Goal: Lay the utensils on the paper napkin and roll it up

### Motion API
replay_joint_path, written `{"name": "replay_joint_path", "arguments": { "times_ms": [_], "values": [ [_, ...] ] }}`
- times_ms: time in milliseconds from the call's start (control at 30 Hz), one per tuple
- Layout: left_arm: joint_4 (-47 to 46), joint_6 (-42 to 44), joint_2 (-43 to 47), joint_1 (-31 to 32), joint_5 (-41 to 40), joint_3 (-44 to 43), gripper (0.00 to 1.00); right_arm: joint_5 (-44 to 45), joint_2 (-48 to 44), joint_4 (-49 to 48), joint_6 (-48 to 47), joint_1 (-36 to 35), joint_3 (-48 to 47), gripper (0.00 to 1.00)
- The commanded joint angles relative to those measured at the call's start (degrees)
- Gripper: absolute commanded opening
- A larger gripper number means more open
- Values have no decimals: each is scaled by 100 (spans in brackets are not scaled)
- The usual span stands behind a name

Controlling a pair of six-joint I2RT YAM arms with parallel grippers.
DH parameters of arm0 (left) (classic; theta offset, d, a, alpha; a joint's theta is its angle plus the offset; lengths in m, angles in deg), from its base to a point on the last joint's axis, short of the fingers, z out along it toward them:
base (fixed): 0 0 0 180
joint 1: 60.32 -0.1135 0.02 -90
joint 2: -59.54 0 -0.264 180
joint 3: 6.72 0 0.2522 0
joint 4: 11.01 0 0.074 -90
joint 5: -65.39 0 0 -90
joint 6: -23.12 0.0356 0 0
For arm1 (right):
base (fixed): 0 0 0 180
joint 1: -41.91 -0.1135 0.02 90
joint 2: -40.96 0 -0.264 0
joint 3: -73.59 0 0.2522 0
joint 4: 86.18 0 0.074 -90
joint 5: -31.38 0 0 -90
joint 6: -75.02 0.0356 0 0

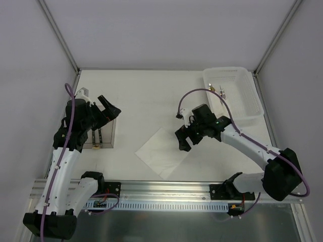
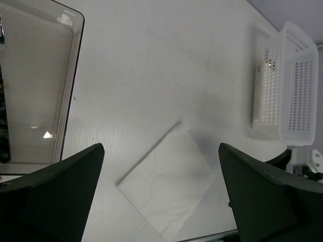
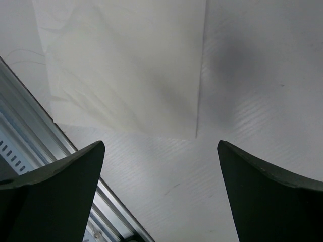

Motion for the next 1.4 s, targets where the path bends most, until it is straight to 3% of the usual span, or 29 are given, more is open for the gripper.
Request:
{"name": "replay_joint_path", "arguments": {
  "times_ms": [0,200,467,633,900,1367],
  "values": [
    [101,-439,224,-62,-340,-266,99,845,242,-629,982,-513,133,99],
    [197,-676,347,-80,-639,-161,99,1637,866,-893,2020,-1190,-33,99],
    [250,-879,347,-80,-736,111,99,2860,1577,-1000,2811,-2043,-542,79],
    [285,-923,409,-89,-815,208,99,2948,2437,-561,3426,-2061,-1210,72],
    [382,-914,435,-124,-938,314,99,2579,3107,-604,4042,-2070,-1641,72],
    [391,-879,189,-133,-982,278,99,2737,4030,-490,3735,-1411,-2371,71]
  ]
}}
